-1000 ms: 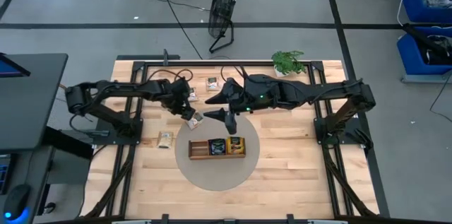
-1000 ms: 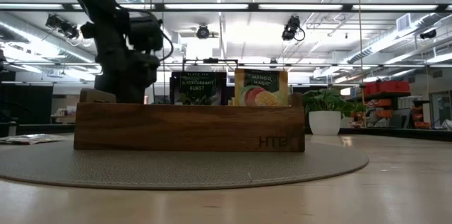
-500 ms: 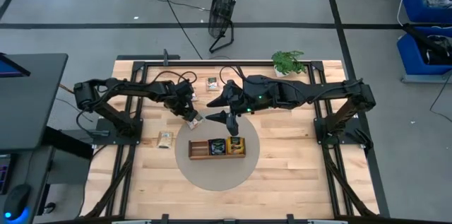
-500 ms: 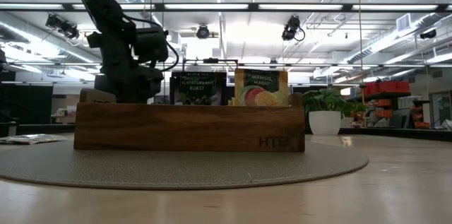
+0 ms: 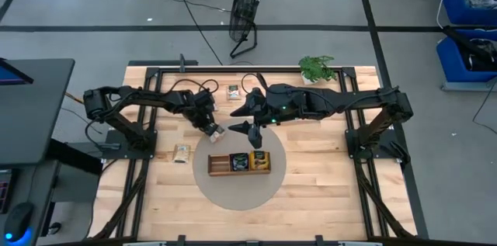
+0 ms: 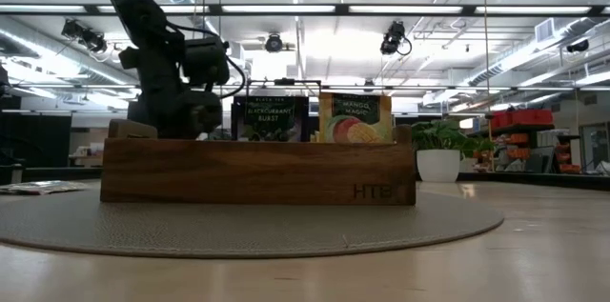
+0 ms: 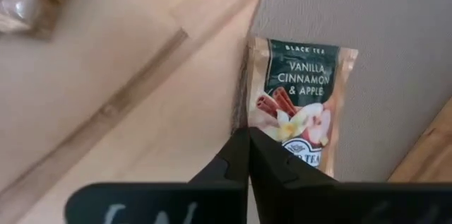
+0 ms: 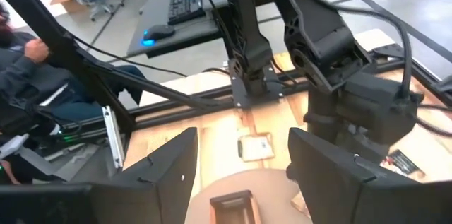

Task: Pick & Place Tea
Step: Put the brown tea bag into the left section of the wooden organizer

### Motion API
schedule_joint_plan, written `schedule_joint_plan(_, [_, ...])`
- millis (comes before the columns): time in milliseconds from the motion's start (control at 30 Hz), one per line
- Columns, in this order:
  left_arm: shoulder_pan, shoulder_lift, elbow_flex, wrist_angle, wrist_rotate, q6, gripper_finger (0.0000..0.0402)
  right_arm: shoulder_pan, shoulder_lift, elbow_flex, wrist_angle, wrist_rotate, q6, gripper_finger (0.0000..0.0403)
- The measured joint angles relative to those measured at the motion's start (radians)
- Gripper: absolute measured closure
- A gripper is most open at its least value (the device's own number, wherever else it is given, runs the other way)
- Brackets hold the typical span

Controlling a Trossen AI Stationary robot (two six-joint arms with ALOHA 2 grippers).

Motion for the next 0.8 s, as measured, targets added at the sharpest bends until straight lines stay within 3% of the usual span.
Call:
schedule_joint_plan(367, [0.001,-0.041,0.000,0.006,-0.007,-0.024,0.0400,-0.009,0.000,0.000,-0.015,0.000,-0.007,0.0175])
schedule_joint_plan(800, [0.001,-0.343,0.001,0.049,-0.053,-0.130,0.0401,-0.067,-0.005,0.000,-0.163,0.000,-0.043,0.0175])
